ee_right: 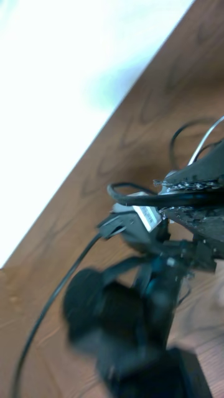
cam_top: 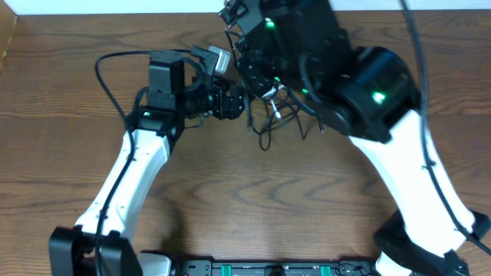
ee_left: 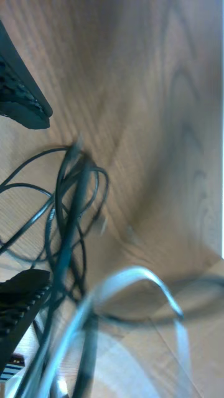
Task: Untangle cables
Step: 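Grasp a hanging black cable with the left gripper below the bundle, then pull the grippers apart, left toward left side, right toward right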
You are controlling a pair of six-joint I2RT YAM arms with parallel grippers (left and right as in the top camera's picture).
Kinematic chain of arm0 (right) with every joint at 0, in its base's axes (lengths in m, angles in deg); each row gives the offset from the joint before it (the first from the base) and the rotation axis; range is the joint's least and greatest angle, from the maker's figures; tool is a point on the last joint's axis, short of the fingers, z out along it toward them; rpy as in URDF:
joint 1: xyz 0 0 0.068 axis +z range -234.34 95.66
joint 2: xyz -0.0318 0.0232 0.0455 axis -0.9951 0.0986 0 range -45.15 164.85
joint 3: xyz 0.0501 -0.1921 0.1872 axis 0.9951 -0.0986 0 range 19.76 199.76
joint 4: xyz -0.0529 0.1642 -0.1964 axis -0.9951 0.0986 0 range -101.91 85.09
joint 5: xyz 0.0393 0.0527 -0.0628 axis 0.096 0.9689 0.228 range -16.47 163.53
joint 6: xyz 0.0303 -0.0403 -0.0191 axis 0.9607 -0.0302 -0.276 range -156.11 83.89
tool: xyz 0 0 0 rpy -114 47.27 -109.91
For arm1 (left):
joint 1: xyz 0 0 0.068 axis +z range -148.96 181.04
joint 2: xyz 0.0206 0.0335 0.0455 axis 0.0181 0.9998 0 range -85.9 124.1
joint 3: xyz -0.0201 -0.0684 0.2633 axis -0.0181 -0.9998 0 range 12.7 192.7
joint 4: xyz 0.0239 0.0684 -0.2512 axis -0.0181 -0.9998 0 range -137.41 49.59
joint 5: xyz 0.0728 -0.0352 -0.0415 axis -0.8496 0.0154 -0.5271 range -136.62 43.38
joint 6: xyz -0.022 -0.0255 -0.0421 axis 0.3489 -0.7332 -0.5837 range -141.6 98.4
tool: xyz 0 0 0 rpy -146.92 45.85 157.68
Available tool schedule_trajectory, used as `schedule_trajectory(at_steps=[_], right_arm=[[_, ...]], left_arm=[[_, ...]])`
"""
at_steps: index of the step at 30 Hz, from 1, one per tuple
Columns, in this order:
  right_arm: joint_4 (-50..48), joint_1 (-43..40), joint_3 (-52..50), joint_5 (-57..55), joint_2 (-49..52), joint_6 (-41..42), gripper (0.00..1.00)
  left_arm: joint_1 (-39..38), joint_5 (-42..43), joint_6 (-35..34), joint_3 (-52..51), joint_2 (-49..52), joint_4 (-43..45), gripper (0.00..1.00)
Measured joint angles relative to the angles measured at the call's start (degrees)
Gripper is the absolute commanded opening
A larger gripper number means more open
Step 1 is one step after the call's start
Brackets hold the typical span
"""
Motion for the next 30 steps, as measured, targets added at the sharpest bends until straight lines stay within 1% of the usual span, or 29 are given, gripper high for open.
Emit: schedule_trajectory(at_steps=[1, 3, 5, 7, 9, 10, 13, 16, 19, 23, 26, 30], right_arm=[[0.0, 0.0, 0.2, 0.0, -1.0, 0.0, 0.01], [0.2, 0.0, 0.7, -0.2, -2.8, 0.0, 0.01], [0.6, 0.0, 1.1, -0.4, -4.2, 0.0, 0.01], [0.9, 0.0, 1.5, -0.6, -5.0, 0.0, 0.01], [1.3, 0.0, 1.6, -1.0, -5.3, 0.0, 0.01], [1.5, 0.0, 1.6, -1.2, -5.3, 0.0, 0.01], [1.7, 0.0, 1.6, -1.5, -5.0, 0.0, 0.01], [2.3, 0.0, 1.6, -1.7, -4.9, 0.0, 0.01], [3.9, 0.0, 1.6, -3.7, -4.9, 0.0, 0.01], [7.3, 0.0, 1.6, -9.6, -4.9, 0.0, 0.01], [9.2, 0.0, 1.6, -16.4, -4.9, 0.3, 0.01], [11.0, 0.0, 1.6, -27.5, -4.8, 3.5, 0.01]], left_arm=[[-0.2, 0.0, 0.0, 0.0, 0.6, 0.0, 0.76], [-0.8, 0.0, 0.0, 0.0, 1.5, 0.0, 0.70], [-1.4, 0.4, -0.3, 0.0, 1.6, 0.5, 0.58], [-2.3, 1.8, -0.3, 0.0, 1.6, 2.5, 0.42], [-3.1, 2.9, -0.8, 0.0, 1.6, 4.5, 0.21], [-3.5, 3.3, -0.7, 0.0, 1.6, 5.4, 0.08], [-3.9, 3.1, -1.6, 0.0, 1.6, 7.1, 0.08], [-3.7, -0.2, -3.0, 0.0, 1.6, 7.1, 0.07], [-3.1, -6.5, -3.6, 0.0, 1.6, 5.9, 0.07], [0.2, -18.9, -4.1, 0.0, 1.6, 1.8, 0.08], [4.6, -27.1, -4.4, 0.0, 1.6, -1.3, 0.08], [11.0, -34.8, -4.6, 0.0, 1.5, -5.2, 0.07]])
